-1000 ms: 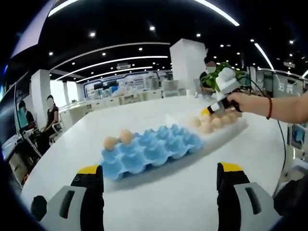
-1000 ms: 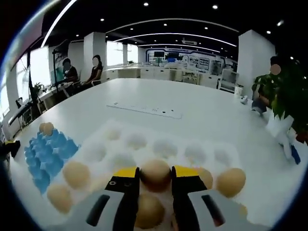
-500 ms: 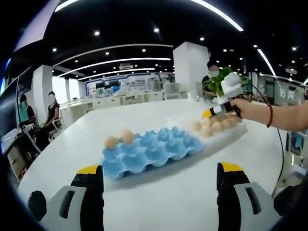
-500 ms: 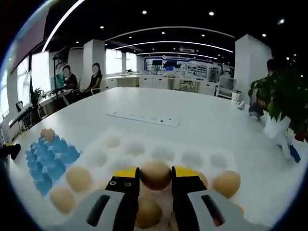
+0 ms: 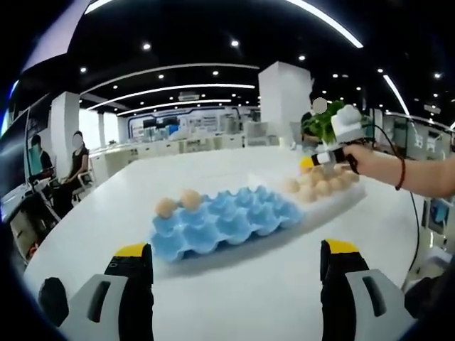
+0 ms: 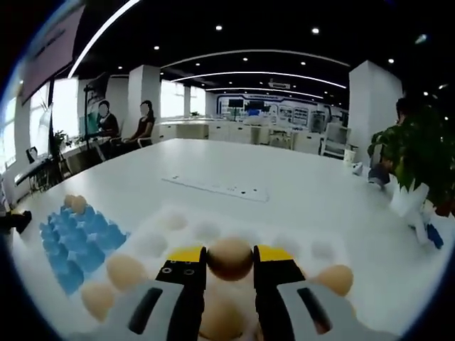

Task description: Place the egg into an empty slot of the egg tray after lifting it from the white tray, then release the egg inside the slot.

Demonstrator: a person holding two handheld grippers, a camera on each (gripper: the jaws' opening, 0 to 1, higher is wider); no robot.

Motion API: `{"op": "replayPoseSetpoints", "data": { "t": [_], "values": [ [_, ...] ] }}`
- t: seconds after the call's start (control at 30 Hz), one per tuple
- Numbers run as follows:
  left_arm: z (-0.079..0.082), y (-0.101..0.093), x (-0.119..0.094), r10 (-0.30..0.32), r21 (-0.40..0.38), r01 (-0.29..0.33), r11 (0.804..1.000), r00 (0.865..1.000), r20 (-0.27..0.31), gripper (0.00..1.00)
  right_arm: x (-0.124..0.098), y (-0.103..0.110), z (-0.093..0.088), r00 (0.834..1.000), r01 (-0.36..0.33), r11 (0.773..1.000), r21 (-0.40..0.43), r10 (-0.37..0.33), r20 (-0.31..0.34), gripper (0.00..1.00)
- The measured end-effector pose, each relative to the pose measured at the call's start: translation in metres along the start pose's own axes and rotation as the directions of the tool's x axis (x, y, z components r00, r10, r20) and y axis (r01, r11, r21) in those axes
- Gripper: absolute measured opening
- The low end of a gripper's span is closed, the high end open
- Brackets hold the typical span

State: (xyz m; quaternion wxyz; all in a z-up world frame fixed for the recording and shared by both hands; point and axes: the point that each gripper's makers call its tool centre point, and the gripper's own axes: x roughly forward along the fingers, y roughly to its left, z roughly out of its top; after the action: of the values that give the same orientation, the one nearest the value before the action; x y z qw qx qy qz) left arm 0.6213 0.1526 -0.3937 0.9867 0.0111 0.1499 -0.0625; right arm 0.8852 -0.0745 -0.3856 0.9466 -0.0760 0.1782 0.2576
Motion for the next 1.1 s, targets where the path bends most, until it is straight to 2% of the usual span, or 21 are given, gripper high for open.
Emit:
{"op": "replayPoseSetpoints", "data": {
  "t": [0.37, 0.43, 0.57, 0.9, 1.1],
  "values": [
    [0.002, -0.004, -0.001, -0.024, 0.001, 0.024, 1.0, 1.0, 0.004, 1.0, 0.002, 0.025, 0.013, 0.998, -0.062, 0.998, 0.006, 0.062, 0.023, 0.27],
    [0.002, -0.005, -0.001, -0.027, -0.009, 0.027, 1.0, 1.0, 0.006, 1.0, 0.003, 0.038, 0.015, 0.995, -0.096, 0.995, -0.019, 0.097, 0.03, 0.27],
    [0.001, -0.004, -0.004, -0.027, -0.017, 0.028, 0.999, 1.0, 0.008, 1.0, 0.004, 0.053, 0.015, 0.992, -0.123, 0.992, -0.039, 0.124, 0.034, 0.27],
    [-0.002, 0.001, -0.006, -0.007, 0.001, 0.007, 1.0, 1.0, -0.003, 1.0, 0.009, 0.092, 0.023, 0.979, -0.197, 0.979, -0.049, 0.199, 0.052, 0.27],
    [-0.001, 0.0, -0.006, -0.015, -0.014, 0.015, 1.0, 1.0, 0.008, 1.0, 0.013, 0.113, 0.028, 0.971, -0.232, 0.972, -0.043, 0.234, 0.056, 0.27]
  ]
}}
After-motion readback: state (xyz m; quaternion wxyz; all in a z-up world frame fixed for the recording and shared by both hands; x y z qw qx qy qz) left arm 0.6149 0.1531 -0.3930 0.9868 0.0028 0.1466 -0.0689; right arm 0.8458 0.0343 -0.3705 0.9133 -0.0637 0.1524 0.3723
